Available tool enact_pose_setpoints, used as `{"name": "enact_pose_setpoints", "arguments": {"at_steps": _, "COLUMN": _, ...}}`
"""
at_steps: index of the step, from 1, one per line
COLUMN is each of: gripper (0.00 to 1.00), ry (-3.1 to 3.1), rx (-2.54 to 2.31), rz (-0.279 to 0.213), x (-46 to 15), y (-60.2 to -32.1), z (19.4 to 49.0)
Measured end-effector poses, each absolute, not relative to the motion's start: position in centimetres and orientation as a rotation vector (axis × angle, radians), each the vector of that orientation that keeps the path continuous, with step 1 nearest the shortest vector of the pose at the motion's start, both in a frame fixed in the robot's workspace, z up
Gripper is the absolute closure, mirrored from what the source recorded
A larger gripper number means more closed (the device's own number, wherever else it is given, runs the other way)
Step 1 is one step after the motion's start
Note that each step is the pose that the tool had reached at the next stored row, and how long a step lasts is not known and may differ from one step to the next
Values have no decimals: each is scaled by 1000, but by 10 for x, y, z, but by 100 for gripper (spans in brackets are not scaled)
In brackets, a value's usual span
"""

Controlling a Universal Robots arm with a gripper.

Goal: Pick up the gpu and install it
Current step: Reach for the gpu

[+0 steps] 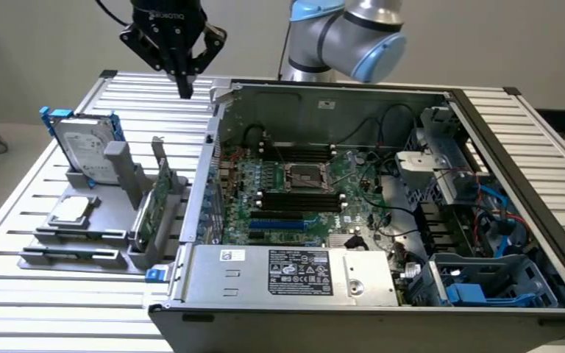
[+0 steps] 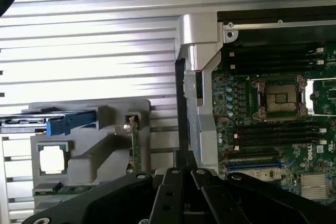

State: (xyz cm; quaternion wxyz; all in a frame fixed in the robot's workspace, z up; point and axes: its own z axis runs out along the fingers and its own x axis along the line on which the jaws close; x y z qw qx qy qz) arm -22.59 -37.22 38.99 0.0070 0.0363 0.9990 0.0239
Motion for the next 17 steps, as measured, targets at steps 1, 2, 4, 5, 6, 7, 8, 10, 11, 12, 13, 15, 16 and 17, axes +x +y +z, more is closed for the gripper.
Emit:
{"name": "enact_pose_setpoints", "arguments": {"at_steps": 1, "gripper": 89, "ry": 3125, "rx": 114, "rz": 75, "x": -230, "y": -372, "z": 389}}
{"name": "enact_pose_setpoints", "arguments": {"at_steps": 2, "gripper": 89, "ry": 3127, "rx": 114, "rz": 75, "x": -235, "y": -371, "z": 389}}
{"name": "enact_pose_setpoints", "arguments": {"at_steps": 4, "gripper": 89, "ry": 3135, "rx": 114, "rz": 74, "x": -243, "y": -370, "z": 389}}
{"name": "enact_pose_setpoints", "arguments": {"at_steps": 5, "gripper": 89, "ry": 3141, "rx": 115, "rz": 74, "x": -247, "y": -370, "z": 389}}
{"name": "enact_pose_setpoints", "arguments": {"at_steps": 6, "gripper": 89, "ry": 3148, "rx": 115, "rz": 74, "x": -249, "y": -370, "z": 389}}
{"name": "enact_pose_setpoints", "arguments": {"at_steps": 7, "gripper": 89, "ry": 3157, "rx": 116, "rz": 74, "x": -252, "y": -369, "z": 388}}
{"name": "enact_pose_setpoints", "arguments": {"at_steps": 8, "gripper": 89, "ry": 3167, "rx": 117, "rz": 72, "x": -254, "y": -369, "z": 388}}
{"name": "enact_pose_setpoints", "arguments": {"at_steps": 10, "gripper": 89, "ry": 3193, "rx": 118, "rz": 64, "x": -256, "y": -368, "z": 388}}
{"name": "enact_pose_setpoints", "arguments": {"at_steps": 11, "gripper": 89, "ry": 3203, "rx": 116, "rz": 57, "x": -257, "y": -368, "z": 388}}
{"name": "enact_pose_setpoints", "arguments": {"at_steps": 12, "gripper": 89, "ry": 3209, "rx": 110, "rz": 47, "x": -258, "y": -368, "z": 388}}
{"name": "enact_pose_setpoints", "arguments": {"at_steps": 13, "gripper": 89, "ry": 3210, "rx": 98, "rz": 28, "x": -258, "y": -368, "z": 388}}
{"name": "enact_pose_setpoints", "arguments": {"at_steps": 15, "gripper": 89, "ry": 3211, "rx": 68, "rz": -2, "x": -259, "y": -368, "z": 388}}
{"name": "enact_pose_setpoints", "arguments": {"at_steps": 16, "gripper": 89, "ry": 3212, "rx": 48, "rz": -16, "x": -259, "y": -368, "z": 388}}
{"name": "enact_pose_setpoints", "arguments": {"at_steps": 17, "gripper": 89, "ry": 3212, "rx": 32, "rz": -28, "x": -259, "y": -368, "z": 388}}
